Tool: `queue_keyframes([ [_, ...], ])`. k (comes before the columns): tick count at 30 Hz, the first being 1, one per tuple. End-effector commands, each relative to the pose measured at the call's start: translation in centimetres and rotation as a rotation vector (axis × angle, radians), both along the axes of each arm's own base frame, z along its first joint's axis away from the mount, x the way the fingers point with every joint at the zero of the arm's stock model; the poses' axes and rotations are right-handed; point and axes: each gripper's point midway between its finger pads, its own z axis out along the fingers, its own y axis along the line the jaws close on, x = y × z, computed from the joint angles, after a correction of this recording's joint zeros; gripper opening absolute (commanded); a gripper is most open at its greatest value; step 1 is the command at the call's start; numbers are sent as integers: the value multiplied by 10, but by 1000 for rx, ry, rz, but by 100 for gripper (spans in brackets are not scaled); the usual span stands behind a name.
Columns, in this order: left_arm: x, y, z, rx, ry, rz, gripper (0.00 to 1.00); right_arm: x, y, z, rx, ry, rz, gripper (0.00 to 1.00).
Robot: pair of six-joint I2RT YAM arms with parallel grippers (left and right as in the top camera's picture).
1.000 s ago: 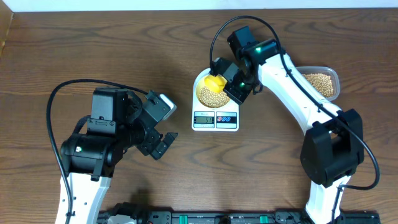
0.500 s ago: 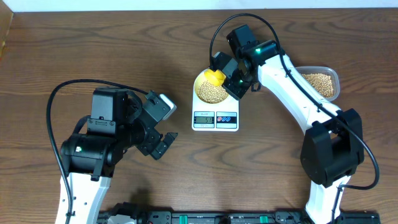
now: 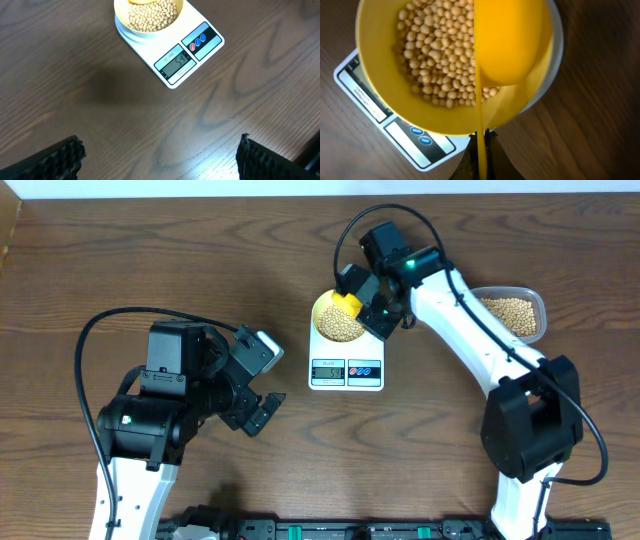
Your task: Scoop item into bowl and weigh 50g on scale
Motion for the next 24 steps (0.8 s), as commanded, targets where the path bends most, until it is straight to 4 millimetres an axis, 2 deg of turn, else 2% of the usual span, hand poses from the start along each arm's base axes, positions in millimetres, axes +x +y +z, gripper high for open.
queue_keyframes([
  [1,3,1,7,7,-25,-7,99,0,-2,-6,-83,-32,45,1],
  [10,3,1,7,7,-25,-7,99,3,-11,-6,-193,-86,61,1],
  [20,3,1,7,7,-25,-7,99,-4,-8,-9,-214,-79,100,1],
  [24,3,1,7,7,-25,-7,99,-6,-10,-17,-250,-71,105,1],
])
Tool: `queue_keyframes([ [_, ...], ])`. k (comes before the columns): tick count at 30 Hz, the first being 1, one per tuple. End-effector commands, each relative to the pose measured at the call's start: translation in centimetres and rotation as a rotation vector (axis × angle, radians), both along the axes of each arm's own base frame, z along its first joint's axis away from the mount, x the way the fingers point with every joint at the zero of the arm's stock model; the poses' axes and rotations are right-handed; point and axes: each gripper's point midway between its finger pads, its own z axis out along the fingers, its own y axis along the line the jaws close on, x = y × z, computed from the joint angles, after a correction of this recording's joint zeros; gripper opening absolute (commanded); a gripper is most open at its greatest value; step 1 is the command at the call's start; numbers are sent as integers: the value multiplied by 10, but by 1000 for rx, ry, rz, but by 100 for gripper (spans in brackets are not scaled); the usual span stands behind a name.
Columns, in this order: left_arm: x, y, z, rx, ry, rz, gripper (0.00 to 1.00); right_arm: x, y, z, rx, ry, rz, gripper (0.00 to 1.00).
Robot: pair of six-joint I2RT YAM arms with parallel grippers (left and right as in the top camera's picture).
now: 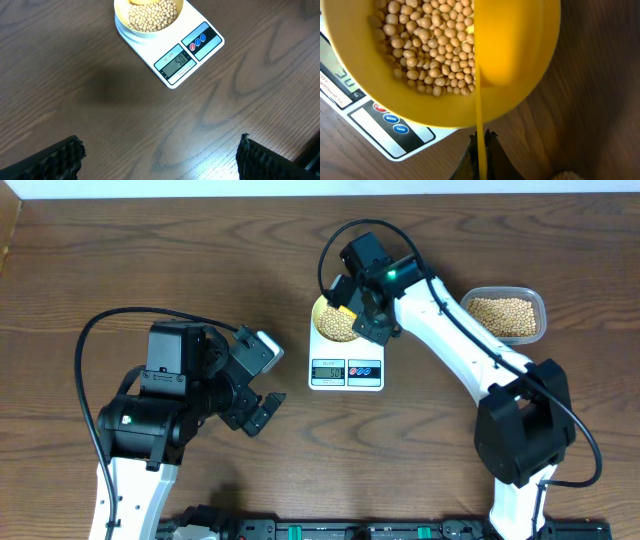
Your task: Scoop item into bowl and weigh 50g on scale
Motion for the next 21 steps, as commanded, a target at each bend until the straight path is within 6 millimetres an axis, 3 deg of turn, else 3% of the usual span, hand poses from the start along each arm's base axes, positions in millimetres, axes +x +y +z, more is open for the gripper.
queue_keyframes([
  [1,3,1,7,7,-24,-7,99,-6,-3,-15,-54,25,19,1],
  [15,3,1,7,7,-25,-7,99,-38,26,-13,61,140,73,1],
  [21,3,1,7,7,-25,-7,99,-41,36,0,163,190,33,1],
])
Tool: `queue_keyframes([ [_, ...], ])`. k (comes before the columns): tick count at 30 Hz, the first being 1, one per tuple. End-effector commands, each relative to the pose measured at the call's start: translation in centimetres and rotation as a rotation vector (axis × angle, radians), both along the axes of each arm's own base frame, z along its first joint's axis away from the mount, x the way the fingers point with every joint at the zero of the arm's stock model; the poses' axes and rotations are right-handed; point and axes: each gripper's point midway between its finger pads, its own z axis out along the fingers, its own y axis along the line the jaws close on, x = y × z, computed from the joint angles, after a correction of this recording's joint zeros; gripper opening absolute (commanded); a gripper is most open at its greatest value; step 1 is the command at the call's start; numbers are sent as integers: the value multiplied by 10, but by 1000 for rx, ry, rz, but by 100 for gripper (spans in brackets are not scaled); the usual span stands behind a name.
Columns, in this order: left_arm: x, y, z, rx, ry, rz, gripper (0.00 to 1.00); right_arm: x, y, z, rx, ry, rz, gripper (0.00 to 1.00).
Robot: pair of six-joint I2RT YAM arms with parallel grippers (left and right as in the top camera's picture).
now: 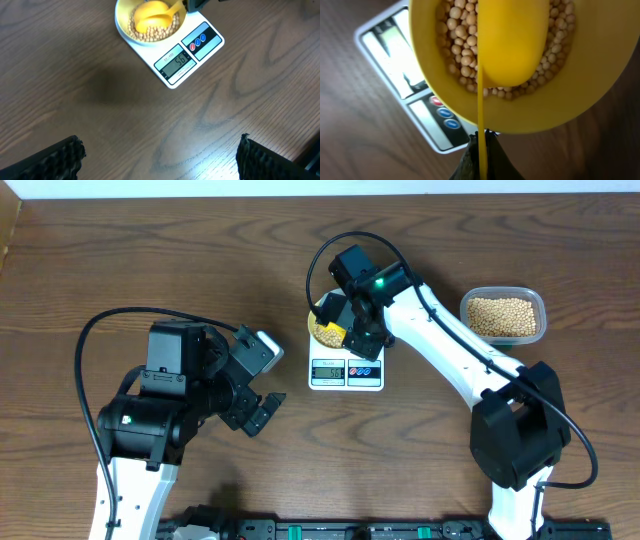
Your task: Scoop item into bowl and weigh 50g on scale
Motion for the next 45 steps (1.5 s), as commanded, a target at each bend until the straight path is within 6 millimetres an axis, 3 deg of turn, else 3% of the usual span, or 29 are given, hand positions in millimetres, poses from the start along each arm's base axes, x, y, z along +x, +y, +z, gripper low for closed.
queue_keyframes([
  [1,3,1,7,7,-25,-7,99,1,11,12,130,70,-62,1],
  [16,3,1,7,7,-24,-7,99,0,-4,39,462,326,-207,1],
  [24,3,1,7,7,-25,-7,99,5,-19,21,247,203,-169,1],
  [31,3,1,7,7,-25,-7,99,18,-15,17,168,93,-140,1],
  [40,3,1,7,7,-25,-7,99,22,-12,2,141,91,-144,1],
  [45,3,1,7,7,-25,-7,99,39,-22,2,89,11,-201,1],
])
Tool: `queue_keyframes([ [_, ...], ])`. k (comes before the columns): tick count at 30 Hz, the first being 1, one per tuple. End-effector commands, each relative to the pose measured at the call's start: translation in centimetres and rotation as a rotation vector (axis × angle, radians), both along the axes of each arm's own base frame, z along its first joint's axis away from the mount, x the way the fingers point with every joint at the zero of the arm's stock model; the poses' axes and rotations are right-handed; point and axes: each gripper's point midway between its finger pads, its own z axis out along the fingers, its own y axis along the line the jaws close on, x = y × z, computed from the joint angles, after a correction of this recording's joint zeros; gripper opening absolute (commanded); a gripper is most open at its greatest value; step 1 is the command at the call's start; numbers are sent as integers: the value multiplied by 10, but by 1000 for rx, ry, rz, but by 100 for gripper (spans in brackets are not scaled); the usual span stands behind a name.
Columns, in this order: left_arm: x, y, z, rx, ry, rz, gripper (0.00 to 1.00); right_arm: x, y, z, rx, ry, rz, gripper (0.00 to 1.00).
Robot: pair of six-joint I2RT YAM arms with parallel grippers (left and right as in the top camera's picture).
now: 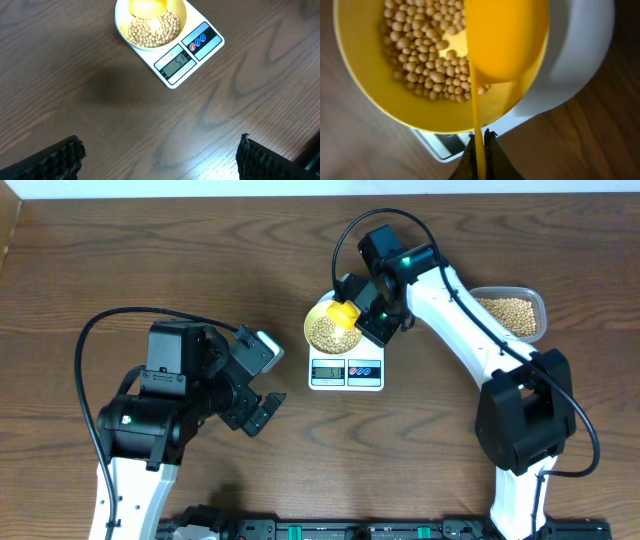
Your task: Scoop item into bowl and weigh 50g on scale
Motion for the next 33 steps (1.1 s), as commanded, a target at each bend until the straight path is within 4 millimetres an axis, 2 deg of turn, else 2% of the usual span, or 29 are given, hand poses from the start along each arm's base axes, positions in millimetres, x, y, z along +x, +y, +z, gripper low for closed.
queue_keyframes([
  [1,3,1,7,7,-25,-7,99,13,-5,3,-54,-64,-42,1],
  [6,3,1,7,7,-25,-7,99,19,-5,4,-47,-82,-65,1],
  [14,3,1,7,7,-25,-7,99,17,-2,4,-53,-86,-32,1],
  [20,3,1,7,7,-25,-7,99,18,-4,4,-145,-141,7,1],
  [33,3,1,7,7,-25,-7,99,-1,8,2,-140,-98,97,1],
])
